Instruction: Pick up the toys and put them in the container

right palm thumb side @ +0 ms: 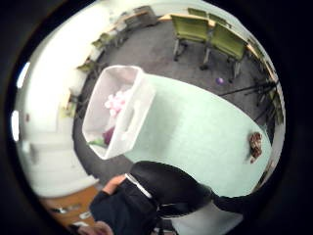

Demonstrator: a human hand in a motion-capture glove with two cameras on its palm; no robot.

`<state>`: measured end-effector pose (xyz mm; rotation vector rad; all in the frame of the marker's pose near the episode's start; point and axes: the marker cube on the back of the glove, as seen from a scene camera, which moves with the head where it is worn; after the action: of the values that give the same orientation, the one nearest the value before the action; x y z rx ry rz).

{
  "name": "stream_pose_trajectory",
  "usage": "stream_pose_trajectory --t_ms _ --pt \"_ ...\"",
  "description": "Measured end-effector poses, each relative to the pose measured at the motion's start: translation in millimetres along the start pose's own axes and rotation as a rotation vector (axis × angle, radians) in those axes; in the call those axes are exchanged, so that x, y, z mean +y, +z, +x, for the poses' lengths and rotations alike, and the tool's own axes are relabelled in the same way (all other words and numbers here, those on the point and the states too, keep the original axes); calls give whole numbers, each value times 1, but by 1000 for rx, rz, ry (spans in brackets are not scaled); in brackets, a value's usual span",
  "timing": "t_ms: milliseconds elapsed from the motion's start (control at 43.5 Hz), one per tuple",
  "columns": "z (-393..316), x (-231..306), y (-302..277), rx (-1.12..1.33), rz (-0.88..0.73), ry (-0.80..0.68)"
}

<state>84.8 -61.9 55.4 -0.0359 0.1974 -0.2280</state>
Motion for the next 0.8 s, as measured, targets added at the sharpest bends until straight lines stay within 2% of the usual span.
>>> stream_pose_trajectory --t_ms 207,483,598,805 --pt "87 27 21 73 -17 118" --pt "193 35 76 30 -39 252" --pt "219 35 110 40 -57 296" --pt "258 33 205 11 -117 350"
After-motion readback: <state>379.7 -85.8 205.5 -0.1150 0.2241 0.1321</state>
